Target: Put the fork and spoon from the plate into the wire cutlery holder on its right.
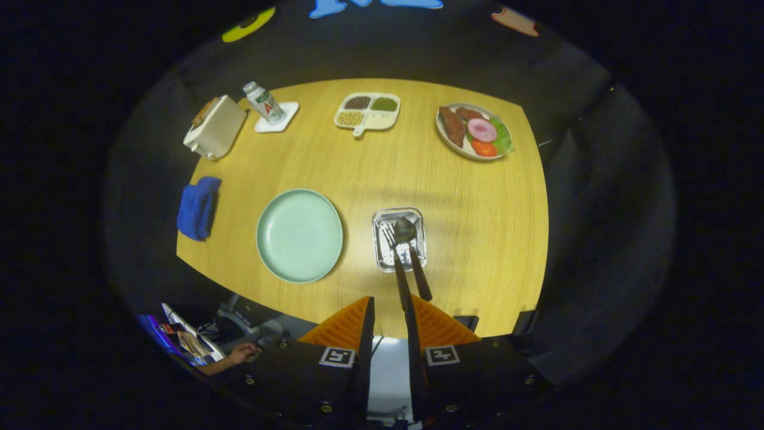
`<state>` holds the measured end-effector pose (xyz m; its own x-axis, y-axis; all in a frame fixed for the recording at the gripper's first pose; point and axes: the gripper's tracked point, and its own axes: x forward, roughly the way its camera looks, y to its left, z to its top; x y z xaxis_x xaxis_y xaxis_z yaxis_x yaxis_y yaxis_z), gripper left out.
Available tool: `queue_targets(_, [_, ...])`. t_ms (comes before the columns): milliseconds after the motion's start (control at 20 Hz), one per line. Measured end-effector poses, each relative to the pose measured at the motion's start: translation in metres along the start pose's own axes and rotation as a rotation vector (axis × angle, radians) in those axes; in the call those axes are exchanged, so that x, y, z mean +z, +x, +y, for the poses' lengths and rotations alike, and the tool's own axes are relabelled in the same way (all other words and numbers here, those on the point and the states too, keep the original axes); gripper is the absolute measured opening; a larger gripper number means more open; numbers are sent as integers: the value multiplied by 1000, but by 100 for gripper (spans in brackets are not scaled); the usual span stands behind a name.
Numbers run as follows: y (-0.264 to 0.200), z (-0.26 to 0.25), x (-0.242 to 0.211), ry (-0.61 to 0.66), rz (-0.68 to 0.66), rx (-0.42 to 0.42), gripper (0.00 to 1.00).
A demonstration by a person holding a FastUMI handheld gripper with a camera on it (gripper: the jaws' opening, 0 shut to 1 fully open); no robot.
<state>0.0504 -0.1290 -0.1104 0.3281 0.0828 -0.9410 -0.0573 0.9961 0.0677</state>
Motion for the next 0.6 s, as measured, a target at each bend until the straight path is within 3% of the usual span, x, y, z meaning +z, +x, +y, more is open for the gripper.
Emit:
queue_targets(350, [-41, 36, 10, 1, -489, -48, 28])
queue_targets(600, [-73, 71, 11, 5, -764, -63, 28])
